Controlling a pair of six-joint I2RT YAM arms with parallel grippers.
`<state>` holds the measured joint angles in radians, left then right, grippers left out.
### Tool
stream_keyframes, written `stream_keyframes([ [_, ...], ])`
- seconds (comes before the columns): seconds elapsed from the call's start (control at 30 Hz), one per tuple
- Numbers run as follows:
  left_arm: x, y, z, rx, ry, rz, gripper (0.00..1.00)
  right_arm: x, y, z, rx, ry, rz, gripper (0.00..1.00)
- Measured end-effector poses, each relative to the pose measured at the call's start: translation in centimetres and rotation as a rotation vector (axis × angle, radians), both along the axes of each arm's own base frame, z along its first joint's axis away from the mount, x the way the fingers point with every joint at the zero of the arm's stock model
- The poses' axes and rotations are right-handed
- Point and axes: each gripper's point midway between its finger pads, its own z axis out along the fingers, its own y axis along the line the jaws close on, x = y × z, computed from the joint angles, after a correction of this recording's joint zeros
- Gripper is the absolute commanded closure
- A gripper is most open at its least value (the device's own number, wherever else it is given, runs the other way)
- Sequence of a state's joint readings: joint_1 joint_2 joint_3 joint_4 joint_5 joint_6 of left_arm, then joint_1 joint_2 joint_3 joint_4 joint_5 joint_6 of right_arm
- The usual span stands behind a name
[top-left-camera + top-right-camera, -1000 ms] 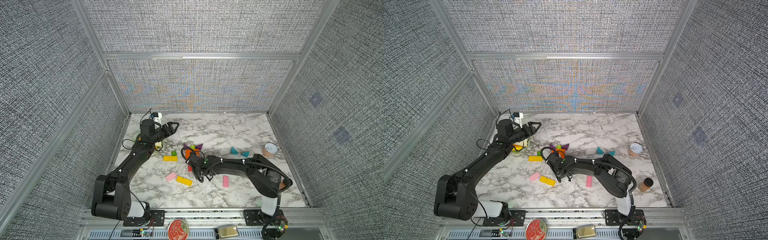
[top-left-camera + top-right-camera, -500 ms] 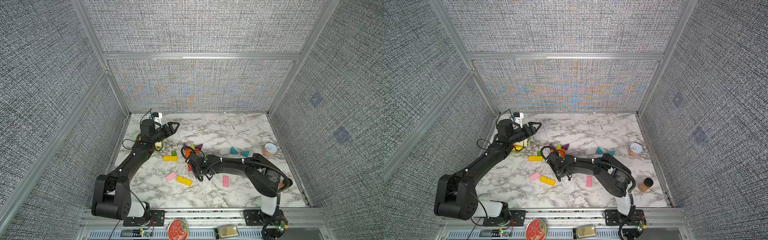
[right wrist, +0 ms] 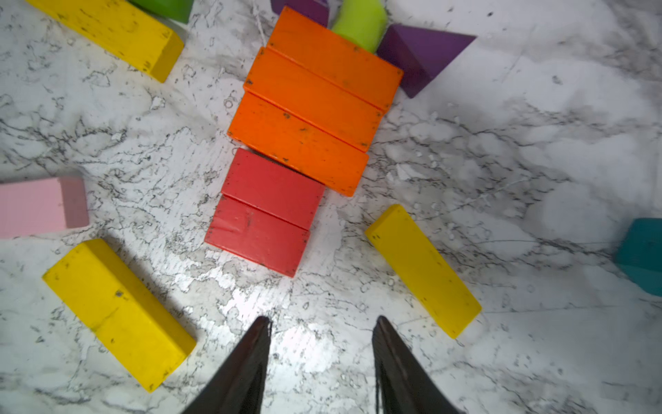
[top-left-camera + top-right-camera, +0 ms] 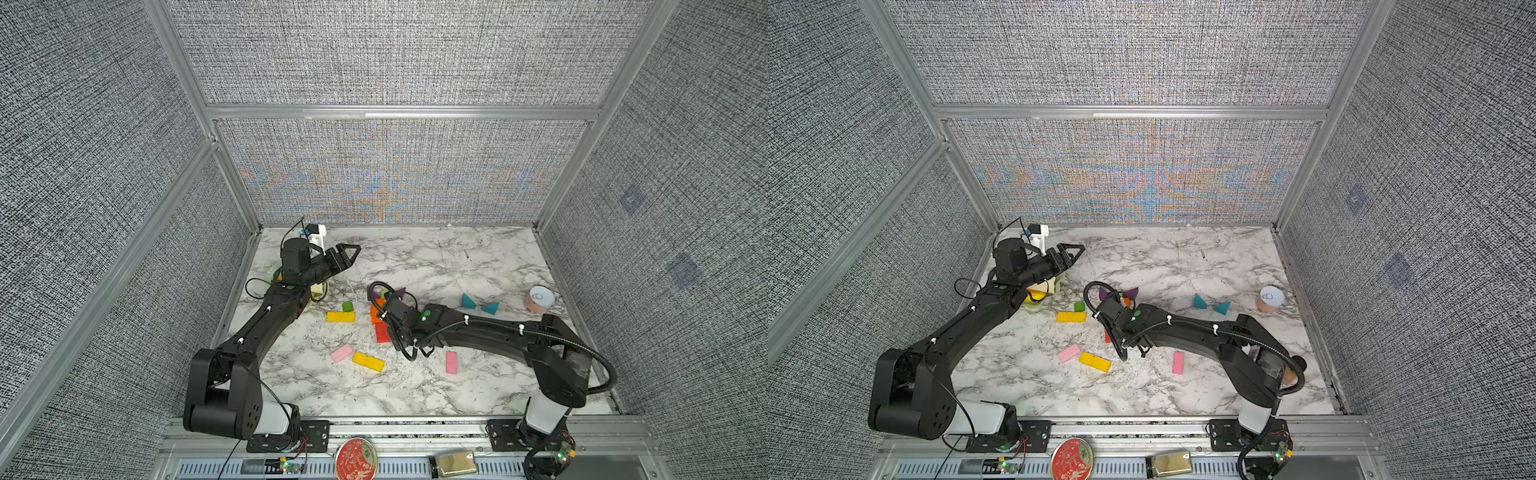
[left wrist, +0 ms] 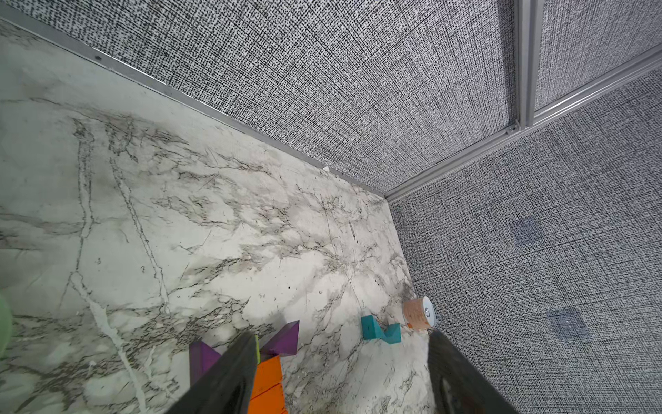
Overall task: Assemble a carrot with building blocks
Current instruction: Assemble the building block at the center of the board, then pick up the building block from the center of the board.
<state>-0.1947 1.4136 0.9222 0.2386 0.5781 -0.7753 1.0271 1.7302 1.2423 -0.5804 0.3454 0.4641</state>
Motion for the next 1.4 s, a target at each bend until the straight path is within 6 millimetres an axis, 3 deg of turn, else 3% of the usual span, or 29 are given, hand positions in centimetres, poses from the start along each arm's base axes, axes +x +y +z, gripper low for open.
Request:
stream_keyframes([
  [0.17, 0.0, -0.6, -0.8, -0.001, 0.018, -0.016, 0.24, 1.8, -4.7, 1.5, -0.02, -0.034, -0.1, 0.5],
  [0.4, -0.2, -1.7, -1.6, -0.01, 0.041, -0.054, 0.23, 6.4, -14.5, 3.1, 0.003, -0.059, -0.342, 0.51],
  [0.67, -0.1, -2.3, -2.3, -0.017, 0.048, -0.081, 0.23, 10.5, -20.3, 2.1, 0.047, 0.003, -0.477, 0.5],
  [1.0, 0.2, -2.8, -4.4, -0.013, 0.101, -0.101, 0.23, 12.4, -21.7, -1.5, 0.095, 0.129, -0.426, 0.34],
  [1.27, 0.1, -2.9, -4.5, -0.016, 0.105, -0.11, 0.23, 13.2, -21.3, -5.1, 0.076, 0.199, -0.391, 0.36],
  [1.4, 0.2, -3.0, -4.5, -0.016, 0.106, -0.111, 0.23, 13.1, -21.4, -6.1, 0.064, 0.218, -0.39, 0.45],
])
